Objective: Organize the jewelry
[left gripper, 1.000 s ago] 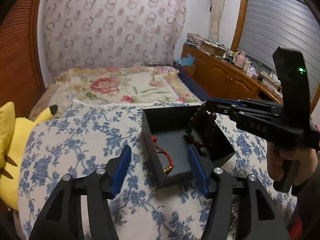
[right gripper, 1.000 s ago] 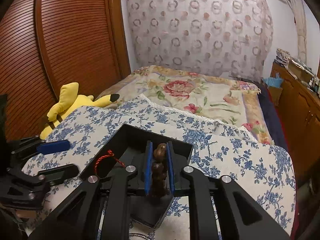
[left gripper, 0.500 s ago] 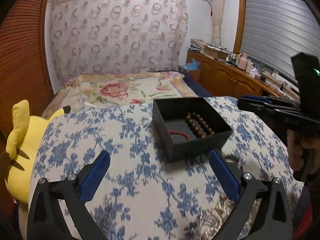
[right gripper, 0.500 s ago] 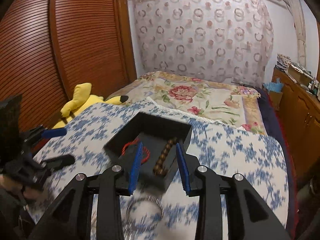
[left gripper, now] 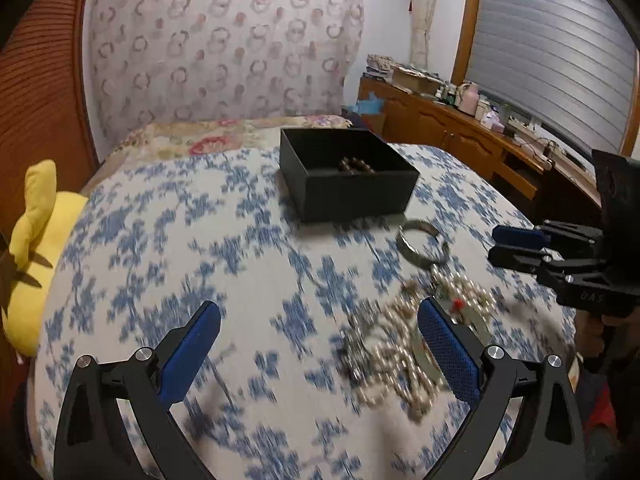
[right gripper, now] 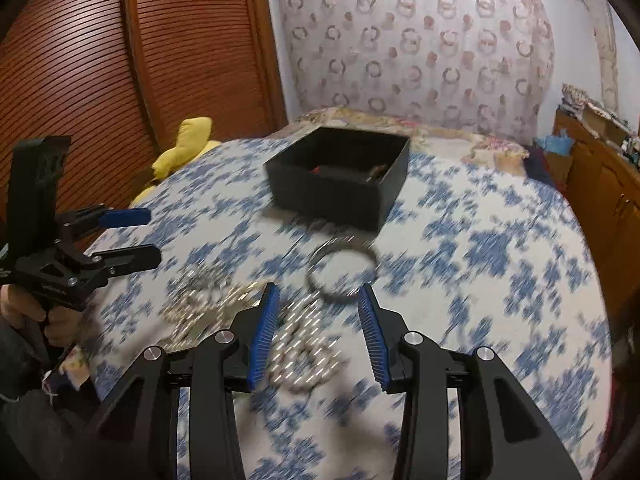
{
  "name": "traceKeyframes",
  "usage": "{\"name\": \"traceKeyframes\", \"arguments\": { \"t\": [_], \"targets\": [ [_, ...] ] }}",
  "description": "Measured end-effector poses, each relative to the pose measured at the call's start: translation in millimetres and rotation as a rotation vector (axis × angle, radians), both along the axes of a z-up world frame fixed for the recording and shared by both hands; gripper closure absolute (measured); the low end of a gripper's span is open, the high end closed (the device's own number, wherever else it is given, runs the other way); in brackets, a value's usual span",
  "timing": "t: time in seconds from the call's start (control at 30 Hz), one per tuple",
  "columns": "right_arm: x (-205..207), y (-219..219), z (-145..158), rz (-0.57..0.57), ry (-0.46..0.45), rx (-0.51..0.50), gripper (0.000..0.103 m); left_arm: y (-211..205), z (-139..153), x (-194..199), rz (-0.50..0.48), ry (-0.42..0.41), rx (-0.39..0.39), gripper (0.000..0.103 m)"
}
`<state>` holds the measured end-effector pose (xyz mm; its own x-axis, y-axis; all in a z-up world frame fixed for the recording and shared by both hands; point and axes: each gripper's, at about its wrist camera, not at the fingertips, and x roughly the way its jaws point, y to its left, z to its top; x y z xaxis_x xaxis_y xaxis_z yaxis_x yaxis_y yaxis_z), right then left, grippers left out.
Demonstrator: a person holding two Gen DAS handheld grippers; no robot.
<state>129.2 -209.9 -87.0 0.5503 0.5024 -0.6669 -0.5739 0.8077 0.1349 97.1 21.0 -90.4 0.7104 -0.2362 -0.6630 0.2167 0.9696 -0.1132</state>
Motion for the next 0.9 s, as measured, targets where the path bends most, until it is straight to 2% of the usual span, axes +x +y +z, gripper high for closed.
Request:
{"name": "traceKeyframes", "arguments": {
  "t": [0.2, 0.4, 0.57, 0.9],
  "targets": [
    [-22.5, 12.5, -10.7, 0.050, 0.026, 0.001, 0.060, -3.6, -9.0, -20.5, -0.002, 0.012, 0.022, 0.008],
    [-45.3, 37.5, -12.9, 0.165, 0.033, -0.016, 0.068, 0.1, -14.4, -33.3, 0.002, 0.030, 0.006, 0.008],
    [-53.0, 63.1, -22.3, 0.245, 0.055, -0.088, 0.074, 7.4, -14.9, -38.0, 0.023, 0.030, 0.006, 0.008],
    [-51.0, 77.4, -34.6, 0.275, 0.071, -0.204, 0.081, 16.3, -13.0, -43.7, 0.044, 0.015, -0.006, 0.008]
  ]
}}
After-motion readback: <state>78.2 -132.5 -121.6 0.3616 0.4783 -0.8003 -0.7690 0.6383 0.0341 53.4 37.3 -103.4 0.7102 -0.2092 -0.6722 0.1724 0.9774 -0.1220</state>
